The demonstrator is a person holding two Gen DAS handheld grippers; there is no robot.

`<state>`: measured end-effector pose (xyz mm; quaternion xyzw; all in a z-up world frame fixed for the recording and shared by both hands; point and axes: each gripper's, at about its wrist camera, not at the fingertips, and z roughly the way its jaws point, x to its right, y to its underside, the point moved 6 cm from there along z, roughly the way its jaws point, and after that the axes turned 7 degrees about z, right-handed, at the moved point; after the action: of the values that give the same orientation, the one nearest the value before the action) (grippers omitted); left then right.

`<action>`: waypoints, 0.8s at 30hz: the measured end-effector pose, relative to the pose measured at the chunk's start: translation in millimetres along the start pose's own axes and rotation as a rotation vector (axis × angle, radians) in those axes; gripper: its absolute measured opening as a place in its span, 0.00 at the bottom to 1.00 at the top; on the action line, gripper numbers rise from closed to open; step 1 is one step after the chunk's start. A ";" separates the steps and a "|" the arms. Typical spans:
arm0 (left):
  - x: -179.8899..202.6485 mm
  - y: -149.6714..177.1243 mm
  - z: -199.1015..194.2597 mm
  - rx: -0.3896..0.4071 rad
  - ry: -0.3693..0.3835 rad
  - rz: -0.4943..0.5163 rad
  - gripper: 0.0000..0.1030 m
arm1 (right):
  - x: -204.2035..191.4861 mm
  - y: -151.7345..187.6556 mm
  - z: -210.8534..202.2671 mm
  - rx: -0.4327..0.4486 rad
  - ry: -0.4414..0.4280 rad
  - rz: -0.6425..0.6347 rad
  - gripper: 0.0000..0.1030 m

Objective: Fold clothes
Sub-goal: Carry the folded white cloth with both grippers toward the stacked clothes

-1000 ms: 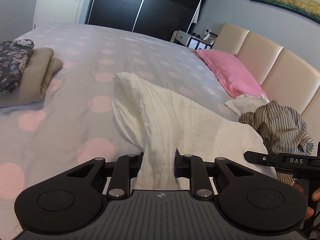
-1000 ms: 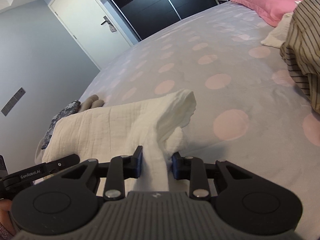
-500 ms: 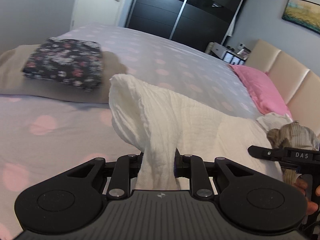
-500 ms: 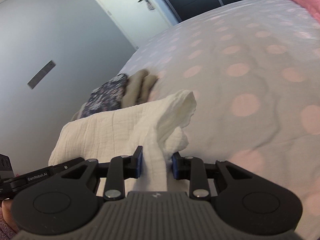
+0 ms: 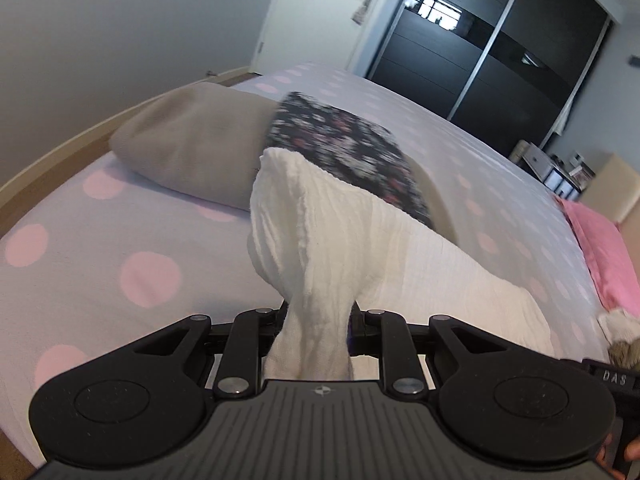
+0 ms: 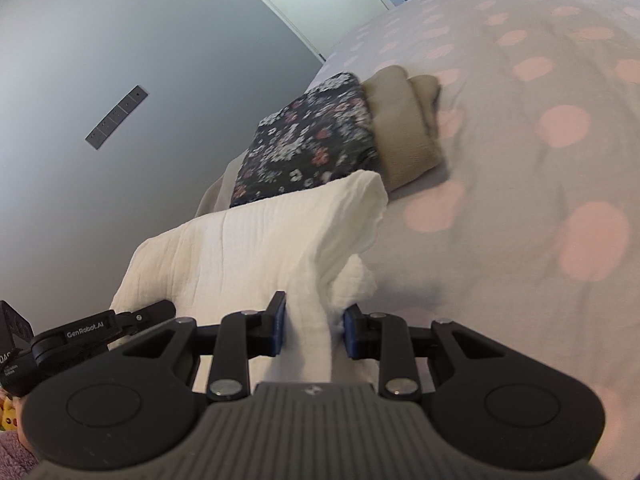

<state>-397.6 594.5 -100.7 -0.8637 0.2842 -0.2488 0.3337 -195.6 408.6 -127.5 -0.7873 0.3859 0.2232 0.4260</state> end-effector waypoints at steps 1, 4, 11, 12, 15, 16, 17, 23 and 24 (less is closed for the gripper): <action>-9.1 -1.9 5.2 0.004 -0.008 -0.010 0.18 | -5.3 1.2 11.1 0.006 0.004 -0.013 0.30; -28.2 -5.3 23.6 0.010 -0.024 -0.023 0.18 | -13.6 -1.7 43.4 0.011 0.022 -0.025 0.30; -61.0 -11.6 65.7 0.003 -0.023 -0.076 0.18 | -13.3 -3.4 92.1 0.018 0.057 -0.026 0.30; -62.5 -12.3 71.3 -0.004 -0.026 -0.071 0.18 | -11.8 -1.9 95.6 0.018 0.067 -0.026 0.30; -65.4 -10.8 86.5 -0.027 -0.036 -0.049 0.18 | -2.1 2.7 103.2 0.010 0.098 -0.008 0.30; -67.0 -9.1 92.2 -0.036 -0.038 -0.047 0.18 | 1.1 3.5 106.0 0.009 0.107 -0.004 0.30; -71.0 -7.0 99.1 -0.046 -0.044 -0.048 0.18 | 4.4 4.0 109.8 0.005 0.114 0.003 0.30; -79.3 5.2 118.2 -0.079 -0.076 -0.054 0.21 | 18.6 7.5 128.1 -0.015 0.159 0.004 0.38; -78.0 6.3 119.7 -0.083 -0.092 -0.043 0.24 | 18.2 6.3 130.9 -0.015 0.172 -0.010 0.40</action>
<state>-381.2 693.9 -202.2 -0.8932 0.2600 -0.2039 0.3050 -192.6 509.2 -213.4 -0.8085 0.4153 0.1555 0.3868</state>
